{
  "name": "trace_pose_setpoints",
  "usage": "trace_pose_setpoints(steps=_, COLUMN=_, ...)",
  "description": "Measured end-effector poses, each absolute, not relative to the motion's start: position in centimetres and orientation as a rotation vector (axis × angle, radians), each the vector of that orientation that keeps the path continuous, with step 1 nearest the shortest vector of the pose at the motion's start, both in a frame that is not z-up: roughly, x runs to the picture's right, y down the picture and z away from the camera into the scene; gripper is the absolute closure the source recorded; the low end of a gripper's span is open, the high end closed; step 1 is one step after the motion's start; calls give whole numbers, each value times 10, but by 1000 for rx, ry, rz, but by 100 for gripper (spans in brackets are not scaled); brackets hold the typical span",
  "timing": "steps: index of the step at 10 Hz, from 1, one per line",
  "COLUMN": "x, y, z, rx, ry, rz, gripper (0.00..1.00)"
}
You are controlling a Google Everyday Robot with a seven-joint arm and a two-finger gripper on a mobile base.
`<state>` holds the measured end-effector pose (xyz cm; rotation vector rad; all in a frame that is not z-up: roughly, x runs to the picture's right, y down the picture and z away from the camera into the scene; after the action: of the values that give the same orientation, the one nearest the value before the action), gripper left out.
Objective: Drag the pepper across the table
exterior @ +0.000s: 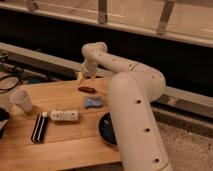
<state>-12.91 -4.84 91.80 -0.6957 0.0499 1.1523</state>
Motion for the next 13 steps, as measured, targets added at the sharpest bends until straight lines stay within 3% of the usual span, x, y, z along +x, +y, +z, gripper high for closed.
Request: trace_pose_setpoints(steps=13, x=-118, y=-18, z=966, rx=-714, ry=66, rz=1053, gripper=35)
